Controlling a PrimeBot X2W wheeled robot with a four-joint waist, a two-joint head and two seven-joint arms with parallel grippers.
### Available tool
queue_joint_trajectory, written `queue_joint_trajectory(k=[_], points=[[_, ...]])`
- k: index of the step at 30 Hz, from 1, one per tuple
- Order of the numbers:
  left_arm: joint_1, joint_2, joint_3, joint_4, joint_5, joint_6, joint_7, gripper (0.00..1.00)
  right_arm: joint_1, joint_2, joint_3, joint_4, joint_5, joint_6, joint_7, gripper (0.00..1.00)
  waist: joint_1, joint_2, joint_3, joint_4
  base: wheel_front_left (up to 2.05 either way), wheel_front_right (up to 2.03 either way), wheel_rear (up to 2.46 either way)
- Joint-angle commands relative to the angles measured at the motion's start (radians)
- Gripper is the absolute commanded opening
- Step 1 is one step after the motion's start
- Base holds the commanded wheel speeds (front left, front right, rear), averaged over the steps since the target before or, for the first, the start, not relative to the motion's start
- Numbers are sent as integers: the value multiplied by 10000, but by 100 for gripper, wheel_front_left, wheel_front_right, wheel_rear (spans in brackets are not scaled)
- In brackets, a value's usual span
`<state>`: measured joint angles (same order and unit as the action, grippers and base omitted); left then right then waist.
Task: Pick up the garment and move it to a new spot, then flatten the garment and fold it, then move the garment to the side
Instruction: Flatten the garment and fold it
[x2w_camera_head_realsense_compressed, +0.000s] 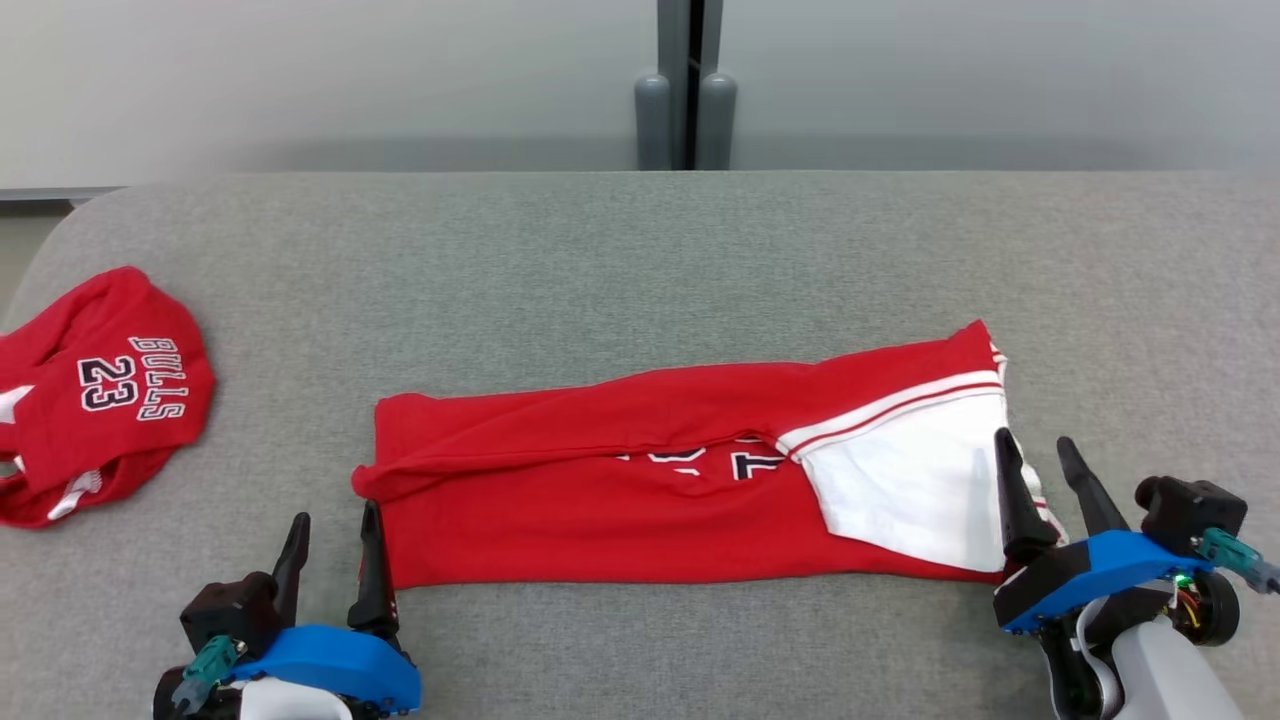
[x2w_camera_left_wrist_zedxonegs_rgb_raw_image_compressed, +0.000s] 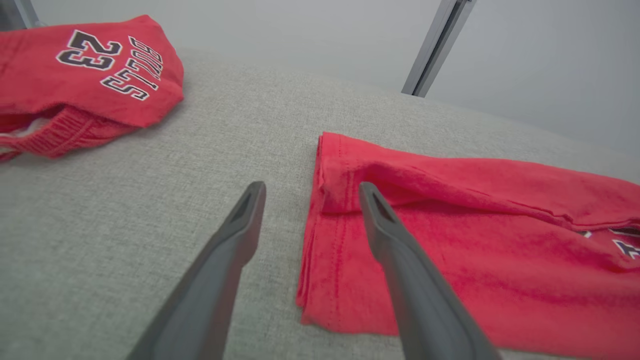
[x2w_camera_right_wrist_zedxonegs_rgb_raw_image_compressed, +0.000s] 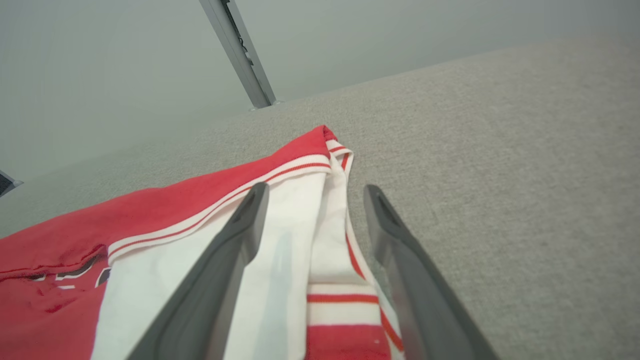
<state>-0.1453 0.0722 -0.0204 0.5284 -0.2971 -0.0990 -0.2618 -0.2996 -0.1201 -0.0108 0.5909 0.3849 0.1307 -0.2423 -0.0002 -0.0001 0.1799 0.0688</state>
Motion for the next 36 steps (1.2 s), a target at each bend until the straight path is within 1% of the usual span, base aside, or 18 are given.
queue_joint_trajectory(k=[1,5,7,10,11,13,14,15,16,17,19,21,25,29,31,34,36], points=[[59,-36,12,-109,107,-51,-43,100,-222,67,-59,198,-115,0,93,100,2,1,44,108,0,0,0],[152,-166,-147,-221,222,-122,-41,100,-596,132,-427,1129,-454,0,334,100,2,1,110,387,0,0,0],[104,-184,-219,-217,256,-156,-43,100,-797,55,-679,1653,-847,0,420,100,2,1,136,504,0,0,0],[57,-205,-317,-227,273,-196,-41,100,-1076,113,-1117,2392,-1389,0,608,100,2,1,157,620,0,0,0],[46,-209,-343,-239,277,-204,-41,100,-1162,222,-1113,2614,-1445,0,726,100,2,1,158,641,0,0,0],[26,-214,-392,-288,217,-222,-41,100,-1282,482,-891,2842,-1210,3,844,100,2,1,179,673,0,0,0],[25,-214,-416,-307,183,-224,-42,100,-1303,569,-635,2893,-1059,6,919,88,2,1,178,681,0,0,0],[23,-214,-446,-334,174,-227,-42,100,-1300,613,-421,2915,-813,12,961,50,2,1,172,678,0,0,0],[23,-213,-478,-356,150,-229,-42,100,-1278,635,-193,2926,-604,12,1020,20,2,1,165,666,0,0,0],[28,-214,-519,-366,120,-213,-43,100,-1245,661,93,2922,-451,12,1058,0,2,1,150,648,0,0,0],[55,-217,-622,-370,100,-222,-42,100,-1166,647,394,2886,-123,11,964,0,2,1,106,594,0,0,0],[68,-214,-722,-365,91,-228,-42,100,-1204,425,444,2803,35,2,613,0,2,1,66,520,0,0,0],[112,-217,-926,-406,55,-244,-43,100,-1351,-105,131,2645,130,-1,27,0,2,1,-46,293,0,0,0],[174,-216,-1110,-444,-12,-228,-42,100,-1332,-495,-253,2330,174,-1,-189,0,2,1,-172,-22,0,0,0],[176,-216,-1220,-422,-55,-216,-42,100,-1281,-687,-282,2040,12,-1,-215,0,2,1,-208,-197,0,0,0],[127,-215,-1401,-423,-130,-190,-43,100,-1246,-654,80,1371,-169,0,-233,0,2,1,-222,-403,0,0,0],[73,-209,-1490,-394,-208,-141,-42,100,-1242,-472,687,732,-128,0,-231,0,2,1,-225,-466,0,0,0]])
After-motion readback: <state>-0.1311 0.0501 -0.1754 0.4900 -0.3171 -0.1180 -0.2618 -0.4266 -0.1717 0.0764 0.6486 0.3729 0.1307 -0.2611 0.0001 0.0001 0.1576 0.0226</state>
